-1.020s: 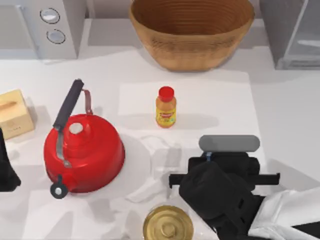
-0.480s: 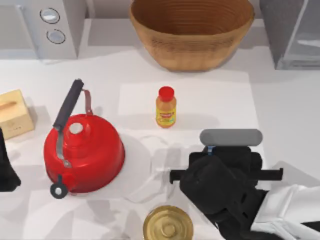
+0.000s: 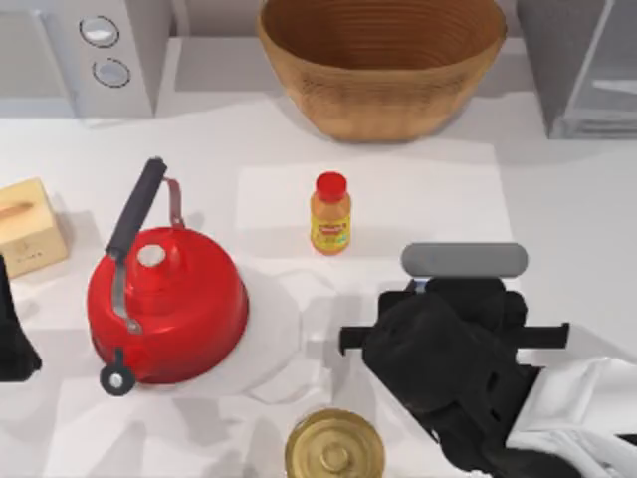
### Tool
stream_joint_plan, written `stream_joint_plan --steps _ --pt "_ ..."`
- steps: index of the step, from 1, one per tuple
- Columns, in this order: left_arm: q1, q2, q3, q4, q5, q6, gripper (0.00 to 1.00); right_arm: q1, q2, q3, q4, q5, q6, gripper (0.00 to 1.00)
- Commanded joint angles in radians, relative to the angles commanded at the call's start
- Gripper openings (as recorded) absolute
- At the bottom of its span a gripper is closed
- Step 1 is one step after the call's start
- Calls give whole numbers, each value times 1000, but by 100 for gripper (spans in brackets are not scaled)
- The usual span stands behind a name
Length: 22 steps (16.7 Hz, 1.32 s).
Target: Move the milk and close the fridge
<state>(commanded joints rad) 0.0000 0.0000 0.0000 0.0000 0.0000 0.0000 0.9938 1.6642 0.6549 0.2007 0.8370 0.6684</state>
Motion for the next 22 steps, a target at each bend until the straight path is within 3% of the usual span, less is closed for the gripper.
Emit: stream_joint_plan --steps 6,15,18,22 --pt "0 0 0 0 0 0 100 -244 -18 -71 234 -212 -190 0" --pt "0 0 0 0 0 0 100 -871 -105 -204 800 -684 -538 0" --pt "0 0 0 0 0 0 100 -965 -150 -254 898 -782 -636 0" --pt "0 0 0 0 0 0 100 -979 -159 -265 914 -798 -653 0"
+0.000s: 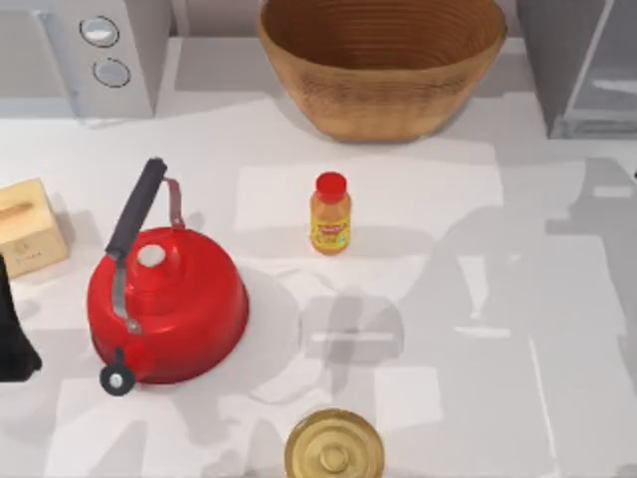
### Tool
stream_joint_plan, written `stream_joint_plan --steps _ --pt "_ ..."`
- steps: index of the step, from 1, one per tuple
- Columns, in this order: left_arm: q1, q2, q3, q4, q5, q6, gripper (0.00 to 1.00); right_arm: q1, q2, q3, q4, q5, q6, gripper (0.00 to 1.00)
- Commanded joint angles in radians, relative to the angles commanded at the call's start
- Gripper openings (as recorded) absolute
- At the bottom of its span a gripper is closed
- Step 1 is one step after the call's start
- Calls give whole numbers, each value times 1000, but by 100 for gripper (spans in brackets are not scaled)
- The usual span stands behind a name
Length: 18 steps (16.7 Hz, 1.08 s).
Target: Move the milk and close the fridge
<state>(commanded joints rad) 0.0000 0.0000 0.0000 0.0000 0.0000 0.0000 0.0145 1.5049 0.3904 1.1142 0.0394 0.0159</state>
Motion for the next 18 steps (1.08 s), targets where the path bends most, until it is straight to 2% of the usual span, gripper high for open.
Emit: stream_joint_plan --steps 4,7,18 --pt "0 0 0 0 0 0 100 -1 34 39 -33 -8 -2 0" --pt "0 0 0 0 0 0 100 -22 129 168 -150 -37 -17 0" --pt "0 0 0 0 0 0 100 -177 579 1068 -992 -173 -96 0"
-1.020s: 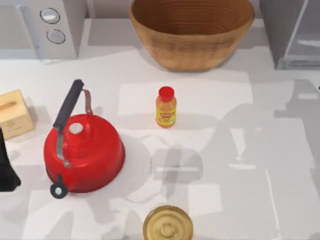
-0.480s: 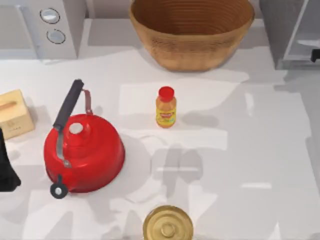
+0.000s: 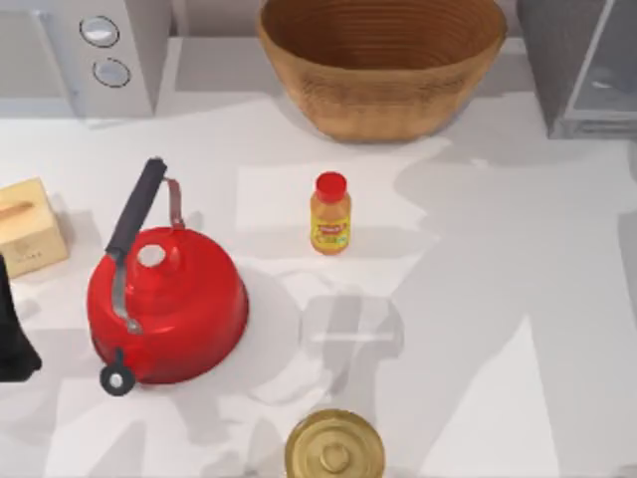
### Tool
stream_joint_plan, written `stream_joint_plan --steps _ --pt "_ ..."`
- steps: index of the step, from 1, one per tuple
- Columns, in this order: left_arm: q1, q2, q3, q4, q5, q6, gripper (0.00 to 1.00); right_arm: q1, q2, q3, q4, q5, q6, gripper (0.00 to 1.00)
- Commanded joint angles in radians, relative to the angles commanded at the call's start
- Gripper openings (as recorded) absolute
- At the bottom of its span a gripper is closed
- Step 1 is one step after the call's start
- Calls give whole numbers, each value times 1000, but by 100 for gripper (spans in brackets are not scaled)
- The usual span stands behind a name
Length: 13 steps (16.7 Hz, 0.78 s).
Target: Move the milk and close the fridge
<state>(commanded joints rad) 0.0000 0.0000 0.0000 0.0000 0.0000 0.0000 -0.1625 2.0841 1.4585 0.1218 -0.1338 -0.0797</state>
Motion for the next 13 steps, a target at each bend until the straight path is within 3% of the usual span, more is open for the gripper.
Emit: stream_joint_plan --steps 4,13 --pt "0 0 0 0 0 0 100 -33 80 146 -151 -31 -15 0" --pt "0 0 0 0 0 0 100 -36 87 158 -163 -34 -16 0"
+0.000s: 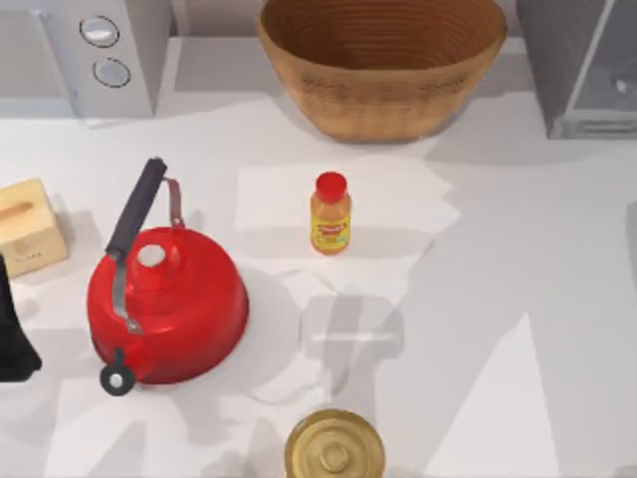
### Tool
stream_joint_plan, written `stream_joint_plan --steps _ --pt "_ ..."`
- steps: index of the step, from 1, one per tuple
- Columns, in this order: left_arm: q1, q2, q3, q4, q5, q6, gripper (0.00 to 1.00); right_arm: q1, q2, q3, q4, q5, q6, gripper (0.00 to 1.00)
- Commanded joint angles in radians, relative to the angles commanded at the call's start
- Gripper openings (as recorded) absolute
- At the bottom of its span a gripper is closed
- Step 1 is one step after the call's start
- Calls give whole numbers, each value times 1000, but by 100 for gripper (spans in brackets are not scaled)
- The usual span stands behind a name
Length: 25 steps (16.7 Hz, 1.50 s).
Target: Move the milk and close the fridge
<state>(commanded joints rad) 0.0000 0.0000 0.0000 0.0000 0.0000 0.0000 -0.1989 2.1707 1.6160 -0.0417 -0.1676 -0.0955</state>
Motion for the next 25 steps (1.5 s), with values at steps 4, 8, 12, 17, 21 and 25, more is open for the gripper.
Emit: stream_joint_plan --steps 4,8,12,17,21,25 --pt "0 0 0 0 0 0 100 0 0 0 0 0 0 8" --pt "0 0 0 0 0 0 100 0 0 0 0 0 0 38" --pt "0 0 0 0 0 0 100 0 0 0 0 0 0 68" --pt "0 0 0 0 0 0 100 0 0 0 0 0 0 100" --pt "0 0 0 0 0 0 100 0 0 0 0 0 0 100" --pt "0 0 0 0 0 0 100 2 -1 0 0 0 0 100"
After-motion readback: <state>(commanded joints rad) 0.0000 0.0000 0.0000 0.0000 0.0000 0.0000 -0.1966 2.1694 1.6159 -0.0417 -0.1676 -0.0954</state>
